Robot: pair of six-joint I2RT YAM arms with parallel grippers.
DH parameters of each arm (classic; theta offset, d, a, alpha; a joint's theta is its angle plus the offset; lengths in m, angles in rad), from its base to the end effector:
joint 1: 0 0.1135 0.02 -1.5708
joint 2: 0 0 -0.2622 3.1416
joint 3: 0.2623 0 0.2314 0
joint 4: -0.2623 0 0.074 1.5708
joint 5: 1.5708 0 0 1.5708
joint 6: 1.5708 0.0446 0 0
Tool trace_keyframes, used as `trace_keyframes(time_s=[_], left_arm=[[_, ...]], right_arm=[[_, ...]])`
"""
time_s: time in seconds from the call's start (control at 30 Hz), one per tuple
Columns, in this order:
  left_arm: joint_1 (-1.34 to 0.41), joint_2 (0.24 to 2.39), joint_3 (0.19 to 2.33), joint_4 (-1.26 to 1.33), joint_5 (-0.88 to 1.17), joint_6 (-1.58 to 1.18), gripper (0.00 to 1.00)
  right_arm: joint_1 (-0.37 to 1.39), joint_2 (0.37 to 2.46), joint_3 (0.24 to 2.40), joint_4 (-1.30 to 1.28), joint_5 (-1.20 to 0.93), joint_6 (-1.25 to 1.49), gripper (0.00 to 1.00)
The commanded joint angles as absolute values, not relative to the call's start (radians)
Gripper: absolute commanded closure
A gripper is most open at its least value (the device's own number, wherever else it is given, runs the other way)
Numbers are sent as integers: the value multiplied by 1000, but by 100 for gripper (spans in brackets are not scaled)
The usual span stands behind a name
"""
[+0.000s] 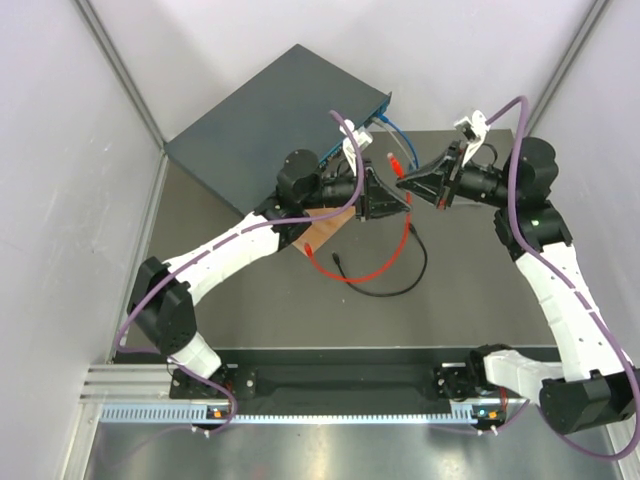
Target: Insert the plug into the switch port
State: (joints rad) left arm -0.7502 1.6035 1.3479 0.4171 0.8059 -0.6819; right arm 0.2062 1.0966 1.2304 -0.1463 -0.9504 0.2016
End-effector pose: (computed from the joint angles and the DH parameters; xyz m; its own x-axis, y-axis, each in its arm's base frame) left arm 0.2440 -0.2714 0.3940 -0.5345 -0.0984 -0.8394 0.8451 -0.0527 -0.5320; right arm 0.2017 0.0793 0.4348 -0.1953 0.0781 -0.9776 -0.8944 0.3948 0.2102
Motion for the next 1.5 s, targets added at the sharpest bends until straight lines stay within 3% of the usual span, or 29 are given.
trace_keyframes(time_s=[0.0, 0.03, 0.07, 0.17, 0.3, 0.43, 0.73, 1.0, 1.47], left_arm=[[-750, 1563, 1344, 485, 839, -669, 82], [-747, 1559, 1347, 444, 835, -652, 70], [-747, 1543, 1353, 414, 827, -588, 52], [-729, 1485, 1376, 263, 810, -404, 41], [-719, 1398, 1407, 27, 851, -62, 40], [-719, 1315, 1433, -240, 810, 294, 42], [-721, 1273, 1465, -442, 727, 855, 44], [-747, 1295, 1493, -563, 805, 1043, 44], [-821, 1327, 1477, -594, 795, 1046, 44]], right_arm=[[213, 1101, 1241, -126, -965, 178, 100], [212, 1104, 1249, -133, -979, 172, 100], [209, 1117, 1258, -153, -994, 158, 100], [184, 1150, 1307, -297, -1078, 40, 100], [137, 1196, 1370, -513, -1224, -154, 100], [143, 1242, 1469, -922, -1229, -449, 100], [236, 1299, 1493, -1239, -1227, -709, 100], [304, 1341, 1473, -1249, -1267, -681, 100], [365, 1379, 1493, -1198, -1218, -623, 100]])
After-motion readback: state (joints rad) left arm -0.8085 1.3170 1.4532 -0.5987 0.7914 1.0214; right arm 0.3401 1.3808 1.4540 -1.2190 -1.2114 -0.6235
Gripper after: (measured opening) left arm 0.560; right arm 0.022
